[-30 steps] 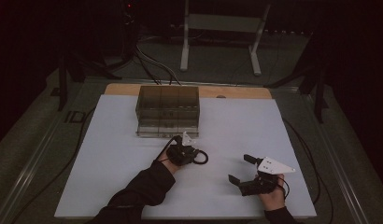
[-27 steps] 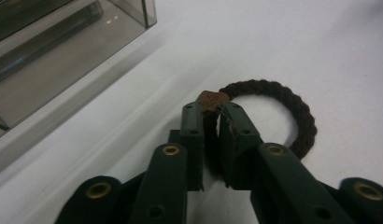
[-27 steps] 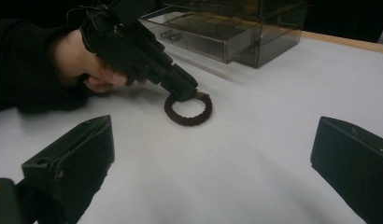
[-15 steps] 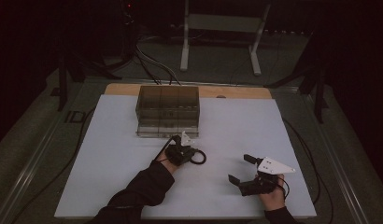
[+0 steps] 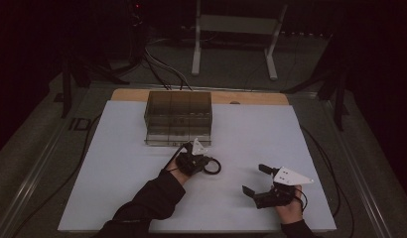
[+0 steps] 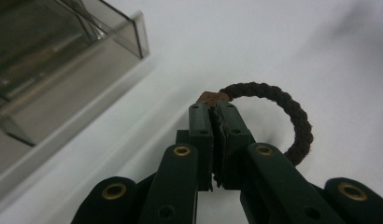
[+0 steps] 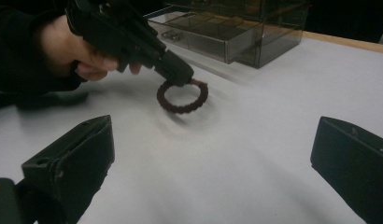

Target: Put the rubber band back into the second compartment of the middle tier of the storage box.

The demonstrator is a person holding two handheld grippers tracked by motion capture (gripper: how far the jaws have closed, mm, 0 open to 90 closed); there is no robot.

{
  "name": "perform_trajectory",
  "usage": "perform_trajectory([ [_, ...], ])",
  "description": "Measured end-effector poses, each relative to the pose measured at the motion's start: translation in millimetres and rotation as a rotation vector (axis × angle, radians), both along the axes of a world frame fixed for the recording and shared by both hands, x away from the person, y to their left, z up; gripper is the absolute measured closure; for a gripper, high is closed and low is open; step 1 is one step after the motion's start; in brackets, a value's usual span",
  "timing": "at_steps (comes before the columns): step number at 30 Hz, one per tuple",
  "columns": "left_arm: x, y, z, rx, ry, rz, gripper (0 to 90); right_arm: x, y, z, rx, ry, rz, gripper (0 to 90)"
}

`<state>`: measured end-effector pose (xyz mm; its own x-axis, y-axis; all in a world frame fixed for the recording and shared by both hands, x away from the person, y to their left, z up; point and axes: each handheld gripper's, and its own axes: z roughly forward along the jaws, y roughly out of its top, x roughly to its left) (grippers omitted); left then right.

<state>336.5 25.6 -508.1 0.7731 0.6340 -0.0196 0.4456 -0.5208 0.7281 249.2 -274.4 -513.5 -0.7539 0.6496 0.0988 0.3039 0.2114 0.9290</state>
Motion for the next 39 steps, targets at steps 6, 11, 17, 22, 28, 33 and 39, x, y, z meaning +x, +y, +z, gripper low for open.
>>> perform_trajectory([
  [6, 1.6, 7.2, 8.2, -0.028, -0.004, 0.016, 87.5, 0.4, 0.7, -0.6, -0.004, 0.003, -0.001, 0.0],
  [11, 1.6, 10.9, 12.9, -0.046, -0.002, 0.017, 87.6, 0.6, 0.6, -0.5, -0.003, 0.003, 0.0, 0.0],
  [17, 0.6, 15.3, 20.7, -0.058, -0.017, 0.025, 87.6, 0.4, 0.1, -0.5, -0.002, 0.003, -0.003, 0.0],
  [22, 0.6, 20.0, 27.0, -0.063, -0.034, 0.035, 87.5, 0.2, 0.6, -0.3, 0.0, 0.002, 0.002, 0.0],
  [28, 2.4, 26.9, 33.5, -0.075, -0.049, 0.053, 87.5, 0.4, 0.4, -0.6, -0.002, 0.004, 0.001, 0.0],
  [33, 3.2, 32.2, 39.4, -0.095, -0.059, 0.065, 87.5, 0.5, 0.8, -0.7, -0.004, 0.003, 0.001, 0.0],
  [39, 4.5, 36.6, 42.6, -0.103, -0.064, 0.078, 87.5, 0.7, 1.0, -1.0, -0.005, 0.004, 0.001, 0.0],
])
